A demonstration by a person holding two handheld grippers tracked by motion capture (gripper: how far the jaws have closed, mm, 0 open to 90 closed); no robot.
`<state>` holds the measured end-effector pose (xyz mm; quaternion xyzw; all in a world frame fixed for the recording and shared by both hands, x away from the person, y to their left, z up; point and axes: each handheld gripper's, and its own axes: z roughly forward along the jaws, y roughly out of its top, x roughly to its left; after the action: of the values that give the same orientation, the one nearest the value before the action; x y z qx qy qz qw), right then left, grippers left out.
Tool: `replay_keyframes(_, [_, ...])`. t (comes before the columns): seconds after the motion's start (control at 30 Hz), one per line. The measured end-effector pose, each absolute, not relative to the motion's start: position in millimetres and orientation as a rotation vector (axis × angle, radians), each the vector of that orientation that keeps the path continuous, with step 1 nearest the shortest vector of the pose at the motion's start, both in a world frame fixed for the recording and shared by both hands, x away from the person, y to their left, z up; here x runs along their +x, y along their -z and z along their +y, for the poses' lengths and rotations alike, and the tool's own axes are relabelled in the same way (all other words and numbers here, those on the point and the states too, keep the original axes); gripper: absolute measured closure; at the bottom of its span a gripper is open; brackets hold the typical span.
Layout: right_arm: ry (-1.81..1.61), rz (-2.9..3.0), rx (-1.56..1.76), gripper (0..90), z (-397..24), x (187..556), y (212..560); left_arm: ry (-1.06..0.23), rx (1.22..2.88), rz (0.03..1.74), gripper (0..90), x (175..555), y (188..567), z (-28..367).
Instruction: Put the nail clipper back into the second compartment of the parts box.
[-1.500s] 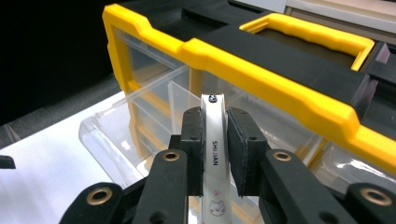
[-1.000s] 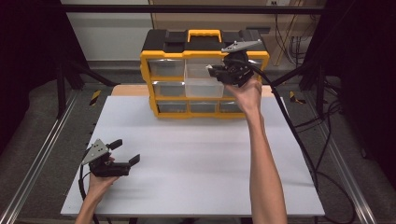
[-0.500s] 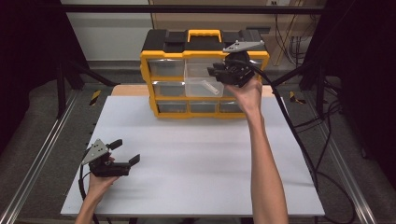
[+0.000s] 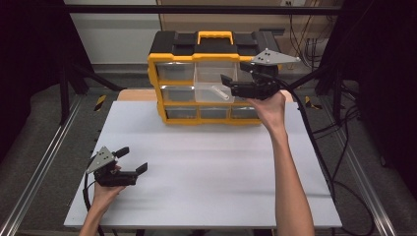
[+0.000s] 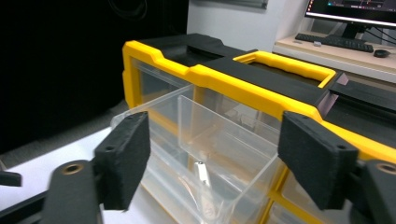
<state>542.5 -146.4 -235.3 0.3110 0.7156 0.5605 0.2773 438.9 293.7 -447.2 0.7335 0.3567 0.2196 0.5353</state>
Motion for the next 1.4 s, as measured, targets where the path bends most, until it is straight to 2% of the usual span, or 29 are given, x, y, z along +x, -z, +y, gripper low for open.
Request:
replay_keyframes(0.3, [-1.573, 1.851, 0.843, 8.5, -160.0, 518.5, 243.8, -0.523, 1.747, 0.849, 2.4, 438.7, 447.2, 293.5])
replay_keyframes(0.47, [-1.596, 1.825, 0.830, 3.9, -164.3, 505.4, 252.4, -0.522, 1.745, 0.849, 2.4, 438.7, 447.4, 293.0])
replay_keyframes(1.0, [-1.584, 1.850, 0.817, 1.5, -177.7, 476.8, 295.3, -0.523, 1.754, 0.846, 2.4, 438.6, 447.7, 292.6])
replay_keyframes(1.4, [-1.565, 1.905, 0.873, 1.4, -194.4, 460.2, 350.9, -0.522, 1.763, 0.842, 2.3, 438.4, 448.3, 291.6])
